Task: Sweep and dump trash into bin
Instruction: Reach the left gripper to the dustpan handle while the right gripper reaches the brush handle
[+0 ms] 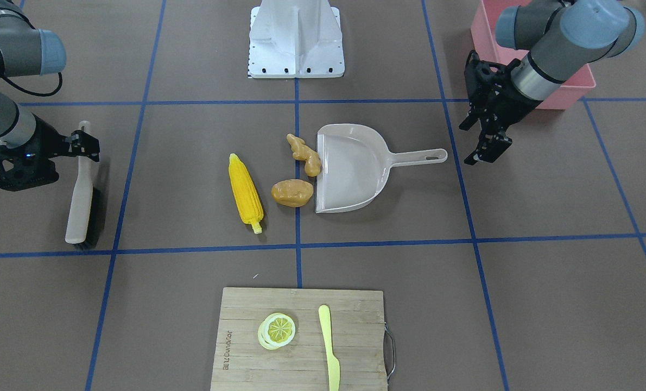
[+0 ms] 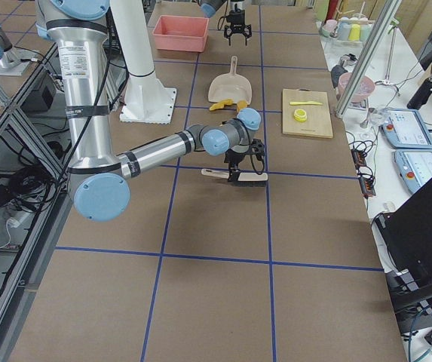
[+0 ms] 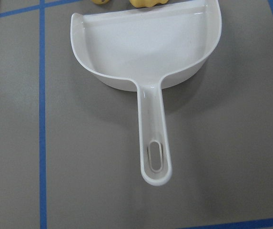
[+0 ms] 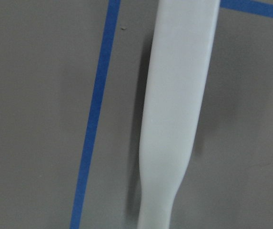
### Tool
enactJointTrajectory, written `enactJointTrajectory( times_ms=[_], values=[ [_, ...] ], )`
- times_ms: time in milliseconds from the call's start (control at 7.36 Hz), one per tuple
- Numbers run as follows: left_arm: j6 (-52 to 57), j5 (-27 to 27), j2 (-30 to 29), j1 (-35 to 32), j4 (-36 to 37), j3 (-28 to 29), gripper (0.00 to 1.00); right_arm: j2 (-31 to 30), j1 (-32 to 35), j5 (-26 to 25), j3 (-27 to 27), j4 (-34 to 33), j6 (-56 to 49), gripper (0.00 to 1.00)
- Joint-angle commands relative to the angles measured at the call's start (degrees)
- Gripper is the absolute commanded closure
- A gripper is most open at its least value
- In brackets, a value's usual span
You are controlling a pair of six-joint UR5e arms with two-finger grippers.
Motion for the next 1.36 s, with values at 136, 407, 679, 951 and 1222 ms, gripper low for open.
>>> enactJointTrajectory(
  times_ms=[136, 407, 679, 951, 1222],
  values=[
    [-8.2, 4.6, -2.5, 6.0, -0.4, 2.8, 0.03, 1.1, -2.2, 0.5, -2.0, -0.4, 2.5, 0.00],
    [-9.3, 6.0, -3.0, 7.2, -0.3, 2.9, 0.03, 1.0, -2.9, 0.7, -2.0, -0.7, 3.8, 0.04],
    [-9.3, 7.7, -3.8, 7.2, -0.5, 3.9, 0.03, 0.7, -2.8, 2.5, -1.1, -2.4, 4.7, 0.04],
    [-9.3, 9.1, -4.7, 8.1, -0.5, 5.5, 0.03, 0.3, -2.8, 2.7, -0.6, -3.2, 4.7, 0.13],
    [-9.5, 9.1, -5.6, 8.5, -0.7, 6.8, 0.03, 0.2, -2.9, 2.4, -0.6, -4.5, 4.6, 0.23]
  ],
)
